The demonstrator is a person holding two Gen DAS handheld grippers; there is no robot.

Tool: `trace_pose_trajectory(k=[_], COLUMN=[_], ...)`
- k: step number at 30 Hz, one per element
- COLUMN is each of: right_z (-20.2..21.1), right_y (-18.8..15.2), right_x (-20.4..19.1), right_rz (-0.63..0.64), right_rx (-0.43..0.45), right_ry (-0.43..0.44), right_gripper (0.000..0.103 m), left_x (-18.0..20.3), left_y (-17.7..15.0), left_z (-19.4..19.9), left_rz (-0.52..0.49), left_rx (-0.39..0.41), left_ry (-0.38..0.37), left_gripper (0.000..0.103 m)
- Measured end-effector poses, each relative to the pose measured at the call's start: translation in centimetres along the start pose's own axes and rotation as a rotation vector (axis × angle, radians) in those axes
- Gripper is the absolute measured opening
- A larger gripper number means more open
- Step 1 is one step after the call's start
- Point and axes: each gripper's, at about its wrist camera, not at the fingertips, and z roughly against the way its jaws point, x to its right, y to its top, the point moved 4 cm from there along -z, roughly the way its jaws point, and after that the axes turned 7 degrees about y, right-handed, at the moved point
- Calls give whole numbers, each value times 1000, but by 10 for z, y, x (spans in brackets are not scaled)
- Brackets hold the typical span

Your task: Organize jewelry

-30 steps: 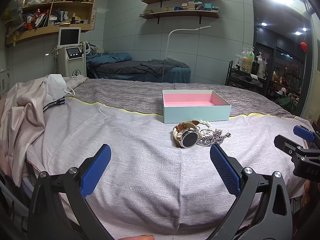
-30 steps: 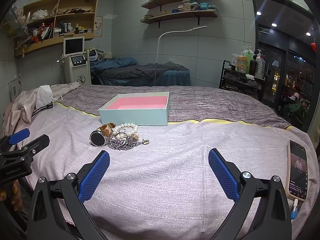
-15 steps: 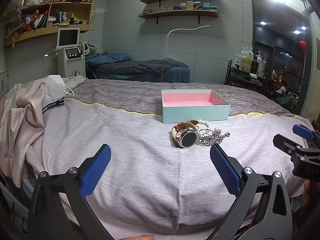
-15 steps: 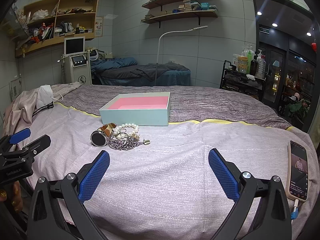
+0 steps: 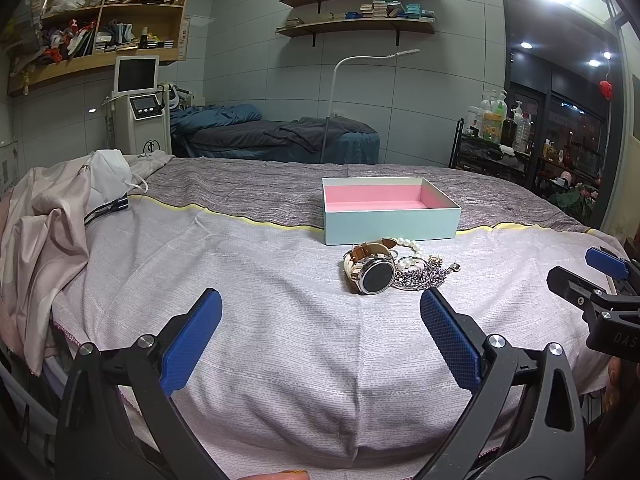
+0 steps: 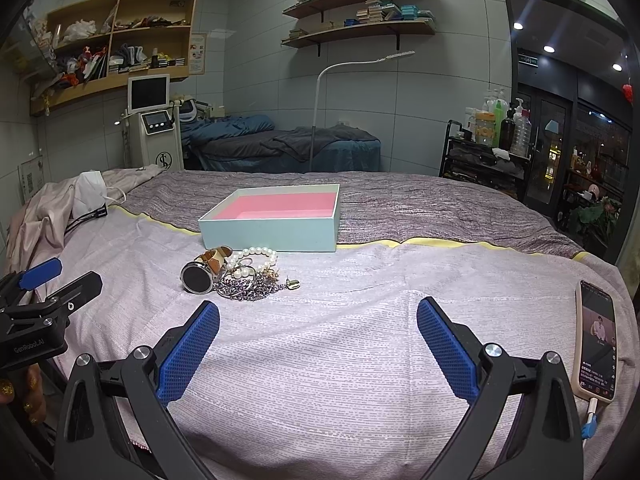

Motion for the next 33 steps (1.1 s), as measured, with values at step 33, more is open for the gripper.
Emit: trace_pose_trajectory(k=[33], right_z=[-2], right_y=[-2], right_x=[0], right_rz=[-2], right_rx=[-9], right_ry=[0], right_gripper=[97], left_x=[2], left_y=[-3], left_z=[-3], left_rz=[5], left_rx=[-19], left_ry=[-30], left_gripper=[98])
